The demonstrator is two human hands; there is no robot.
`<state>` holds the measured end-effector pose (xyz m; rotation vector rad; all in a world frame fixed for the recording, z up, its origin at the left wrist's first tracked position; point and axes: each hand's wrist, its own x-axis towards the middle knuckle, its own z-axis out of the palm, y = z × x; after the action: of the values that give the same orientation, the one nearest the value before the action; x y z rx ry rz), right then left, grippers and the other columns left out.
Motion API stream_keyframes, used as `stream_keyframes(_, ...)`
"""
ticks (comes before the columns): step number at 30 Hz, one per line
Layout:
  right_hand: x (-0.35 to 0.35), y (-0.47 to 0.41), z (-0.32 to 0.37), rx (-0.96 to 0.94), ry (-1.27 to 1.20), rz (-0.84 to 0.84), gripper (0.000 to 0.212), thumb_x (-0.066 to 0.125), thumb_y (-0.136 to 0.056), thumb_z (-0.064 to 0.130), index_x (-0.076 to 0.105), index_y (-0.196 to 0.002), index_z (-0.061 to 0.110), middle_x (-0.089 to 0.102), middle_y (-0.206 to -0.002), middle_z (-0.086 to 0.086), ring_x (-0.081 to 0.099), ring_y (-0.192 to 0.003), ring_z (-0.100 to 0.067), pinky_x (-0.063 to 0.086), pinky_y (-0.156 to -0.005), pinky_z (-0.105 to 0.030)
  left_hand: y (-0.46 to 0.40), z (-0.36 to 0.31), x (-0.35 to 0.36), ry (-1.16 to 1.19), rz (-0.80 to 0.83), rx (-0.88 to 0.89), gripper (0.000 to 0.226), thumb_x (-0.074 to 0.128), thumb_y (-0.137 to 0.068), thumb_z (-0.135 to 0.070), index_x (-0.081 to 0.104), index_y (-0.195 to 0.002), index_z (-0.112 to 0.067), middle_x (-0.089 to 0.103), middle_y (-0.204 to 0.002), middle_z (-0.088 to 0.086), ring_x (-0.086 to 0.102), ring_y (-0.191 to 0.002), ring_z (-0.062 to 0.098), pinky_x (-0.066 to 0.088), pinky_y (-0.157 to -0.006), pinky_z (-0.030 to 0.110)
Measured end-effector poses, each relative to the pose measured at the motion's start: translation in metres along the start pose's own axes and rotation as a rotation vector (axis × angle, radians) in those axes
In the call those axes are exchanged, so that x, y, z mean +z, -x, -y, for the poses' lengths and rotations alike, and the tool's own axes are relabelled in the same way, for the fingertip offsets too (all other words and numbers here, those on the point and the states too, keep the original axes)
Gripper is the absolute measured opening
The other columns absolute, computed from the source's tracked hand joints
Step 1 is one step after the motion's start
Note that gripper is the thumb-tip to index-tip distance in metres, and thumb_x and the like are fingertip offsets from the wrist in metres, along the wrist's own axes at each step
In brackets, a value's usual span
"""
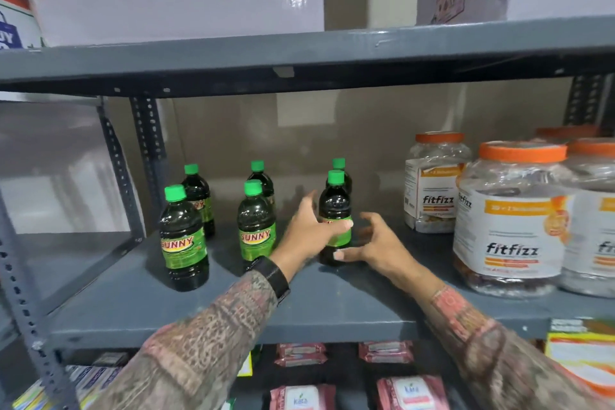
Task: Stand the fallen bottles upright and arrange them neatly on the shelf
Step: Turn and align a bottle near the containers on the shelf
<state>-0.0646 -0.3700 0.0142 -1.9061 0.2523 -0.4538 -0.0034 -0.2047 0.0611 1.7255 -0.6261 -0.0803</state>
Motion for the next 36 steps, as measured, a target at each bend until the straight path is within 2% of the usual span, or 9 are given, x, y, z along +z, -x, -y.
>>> stream_keyframes(2, 0.006, -0.007, -0.001, -0.023, -0.048, 0.028, 0.091, 0.104, -0.055, 0.009, 0.052, -0.126, 0.031, 0.072, -0.127, -0.005, 0.069, -0.121, -0.022, 0.054, -0.109, -0.044, -0.014, 0.003, 0.003, 0.053, 0.01, 0.005, 0.113, 0.093, -0.059, -0.027, 0.039, -0.159, -0.017, 0.063, -0.146, 0.003, 0.061, -0.135, 0.023, 0.05, -0.114, 0.042)
stream_keyframes(4, 0.01, -0.014, 0.001, -0.041, -0.101, 0.024, 0.092, 0.102, -0.055, 0.001, 0.054, -0.131, 0.021, 0.072, -0.127, -0.009, 0.07, -0.121, -0.026, 0.055, -0.107, -0.046, -0.024, 0.008, 0.005, 0.094, 0.033, 0.032, 0.081, 0.092, -0.067, -0.006, 0.059, -0.139, -0.021, 0.075, -0.126, 0.002, 0.071, -0.12, 0.026, 0.059, -0.099, 0.034)
stream_keyframes(5, 0.013, -0.016, 0.002, -0.049, -0.11, 0.023, 0.094, 0.102, -0.054, 0.001, 0.055, -0.133, 0.017, 0.073, -0.125, -0.009, 0.071, -0.12, -0.026, 0.056, -0.107, -0.046, -0.026, 0.011, 0.007, 0.108, 0.043, 0.044, 0.074, 0.091, -0.069, 0.001, 0.062, -0.134, -0.02, 0.077, -0.122, 0.005, 0.073, -0.117, 0.029, 0.061, -0.096, 0.035)
stream_keyframes(7, 0.016, -0.018, 0.004, -0.056, -0.106, 0.025, 0.092, 0.103, -0.051, 0.006, 0.058, -0.131, 0.017, 0.076, -0.121, -0.008, 0.072, -0.117, -0.027, 0.057, -0.105, -0.046, -0.027, 0.014, 0.008, 0.131, 0.06, 0.042, 0.074, 0.089, -0.071, 0.007, 0.062, -0.136, -0.013, 0.077, -0.123, 0.011, 0.074, -0.115, 0.03, 0.061, -0.096, 0.038)
stream_keyframes(11, 0.02, -0.017, 0.002, -0.06, -0.109, 0.035, 0.086, 0.101, -0.043, 0.022, 0.064, -0.121, 0.021, 0.079, -0.115, -0.007, 0.075, -0.112, -0.027, 0.056, -0.104, -0.052, -0.026, 0.017, 0.006, 0.156, 0.07, 0.046, 0.071, 0.089, -0.072, 0.005, 0.063, -0.135, -0.013, 0.078, -0.121, 0.009, 0.075, -0.112, 0.024, 0.06, -0.083, 0.023)
stream_keyframes(15, 0.02, -0.013, 0.003, -0.072, -0.112, 0.033, 0.085, 0.101, -0.04, 0.028, 0.065, -0.117, 0.027, 0.079, -0.115, -0.003, 0.074, -0.112, -0.024, 0.057, -0.105, -0.05, -0.025, 0.019, 0.004, 0.151, 0.076, 0.036, 0.07, 0.091, -0.071, 0.003, 0.065, -0.134, -0.014, 0.078, -0.122, 0.009, 0.074, -0.116, 0.027, 0.06, -0.096, 0.036)
stream_keyframes(18, 0.019, -0.01, 0.003, -0.069, -0.111, 0.037, 0.085, 0.101, -0.043, 0.023, 0.064, -0.119, 0.026, 0.079, -0.116, -0.004, 0.074, -0.113, -0.026, 0.056, -0.105, -0.051, -0.023, 0.019, 0.003, 0.151, 0.081, 0.036, 0.071, 0.092, -0.07, 0.0, 0.065, -0.134, -0.015, 0.079, -0.122, 0.008, 0.074, -0.116, 0.028, 0.059, -0.102, 0.042)
stream_keyframes(25, 0.015, 0.001, 0.003, -0.071, -0.094, 0.057, 0.077, 0.101, -0.058, 0.004, 0.063, -0.122, 0.022, 0.077, -0.118, -0.008, 0.073, -0.115, -0.027, 0.056, -0.107, -0.049, -0.009, 0.017, 0.003, 0.154, 0.082, 0.043, 0.075, 0.093, -0.069, 0.001, 0.064, -0.136, -0.016, 0.078, -0.123, 0.007, 0.074, -0.116, 0.025, 0.058, -0.104, 0.044)
stream_keyframes(36, 0.013, 0.023, 0.009, -0.055, -0.053, 0.056, 0.076, 0.1, -0.061, 0.005, 0.061, -0.124, 0.021, 0.077, -0.118, -0.006, 0.071, -0.116, -0.028, 0.055, -0.106, -0.048, 0.012, 0.008, 0.002, 0.165, 0.106, 0.069, 0.069, 0.093, -0.07, 0.0, 0.065, -0.13, -0.018, 0.079, -0.119, 0.006, 0.075, -0.113, 0.024, 0.059, -0.103, 0.047)
